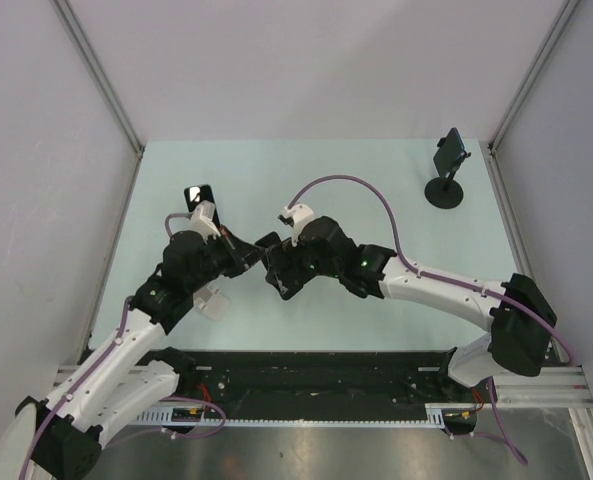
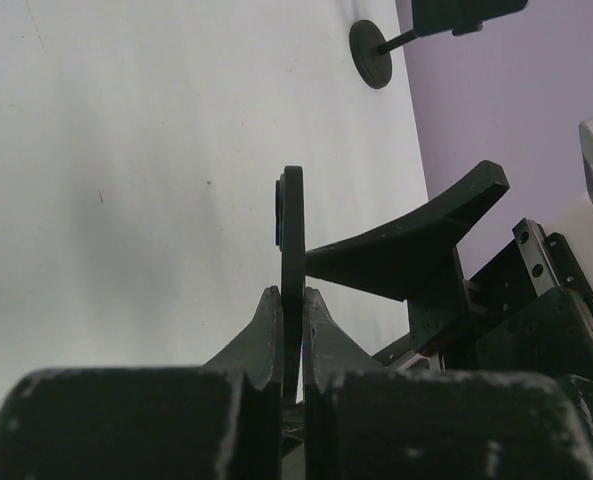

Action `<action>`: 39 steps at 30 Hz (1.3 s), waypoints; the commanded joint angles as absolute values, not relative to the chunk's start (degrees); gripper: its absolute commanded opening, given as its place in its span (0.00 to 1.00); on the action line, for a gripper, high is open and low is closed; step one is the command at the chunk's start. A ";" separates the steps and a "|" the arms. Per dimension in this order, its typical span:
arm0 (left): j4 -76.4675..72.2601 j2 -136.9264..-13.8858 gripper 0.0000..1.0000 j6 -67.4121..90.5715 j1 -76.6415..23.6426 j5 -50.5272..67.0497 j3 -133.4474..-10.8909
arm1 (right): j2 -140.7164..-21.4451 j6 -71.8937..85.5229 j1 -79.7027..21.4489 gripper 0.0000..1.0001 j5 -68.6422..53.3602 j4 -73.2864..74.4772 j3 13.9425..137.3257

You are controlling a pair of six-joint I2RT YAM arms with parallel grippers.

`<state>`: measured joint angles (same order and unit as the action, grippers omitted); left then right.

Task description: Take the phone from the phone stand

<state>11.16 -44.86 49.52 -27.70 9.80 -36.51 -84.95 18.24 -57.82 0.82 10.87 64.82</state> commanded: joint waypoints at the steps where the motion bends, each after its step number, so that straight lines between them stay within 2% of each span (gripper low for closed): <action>1: 6.24 -43.24 0.00 50.19 -28.21 11.07 -39.55 | -85.78 19.16 -58.88 1.00 1.58 7.82 68.02; 7: 6.06 -42.28 0.00 49.75 -28.21 11.69 -39.64 | -86.48 19.07 -58.97 1.00 3.52 8.61 68.29; 9: 5.98 -42.01 0.00 49.75 -28.21 11.95 -39.64 | -86.66 18.55 -58.97 0.95 3.43 8.61 68.29; 15: 5.89 -41.92 0.01 49.83 -28.21 12.92 -39.38 | -86.57 17.14 -59.06 0.65 3.43 9.40 68.73; 16: 5.89 -41.75 0.00 49.66 -28.21 12.83 -39.29 | -86.57 16.88 -59.15 0.55 3.69 10.10 68.82; 18: 5.89 -41.66 0.02 49.48 -28.21 12.92 -39.20 | -86.48 16.26 -59.06 0.41 4.13 11.07 69.08; 19: 5.89 -41.57 0.17 49.13 -28.21 13.18 -39.11 | -86.14 15.39 -58.98 0.31 4.30 12.29 69.26; 20: 5.89 -41.49 0.27 48.78 -28.21 13.10 -39.11 | -86.05 14.86 -59.06 0.26 5.18 13.00 69.26; 21: 5.89 -41.22 0.47 48.34 -28.21 13.10 -39.02 | -85.70 14.33 -58.98 0.19 5.62 13.88 69.17; 22: 5.98 -41.05 0.56 46.95 -28.21 13.10 -38.94 | -85.26 13.20 -58.89 0.13 6.23 15.71 69.26; 23: 5.98 -40.70 0.65 46.06 -28.21 12.66 -38.94 | -84.91 12.75 -58.36 0.12 7.46 16.86 69.26; 24: 6.15 -39.74 0.79 45.27 -28.21 12.66 -38.76 | -84.55 12.48 -58.01 0.12 8.17 18.18 69.26; 27: 6.41 -36.67 0.95 42.28 -28.21 11.69 -37.80 | -83.32 11.52 -55.03 0.12 9.75 24.07 69.26; 29: 7.29 -34.81 1.00 39.38 -28.13 10.64 -37.18 | -82.71 10.29 -51.61 0.12 11.59 28.99 69.17; 34: 11.50 -27.35 1.00 32.54 -28.21 6.60 -35.34 | -82.18 8.97 -40.89 0.11 14.06 37.16 68.03; 39: 16.34 -20.32 1.00 28.13 -28.12 1.85 -34.10 | -82.87 6.78 -27.44 0.12 13.45 37.71 65.83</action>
<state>12.10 -24.43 34.37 -27.90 6.76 -35.18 -84.79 9.56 -34.94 11.62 35.40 66.32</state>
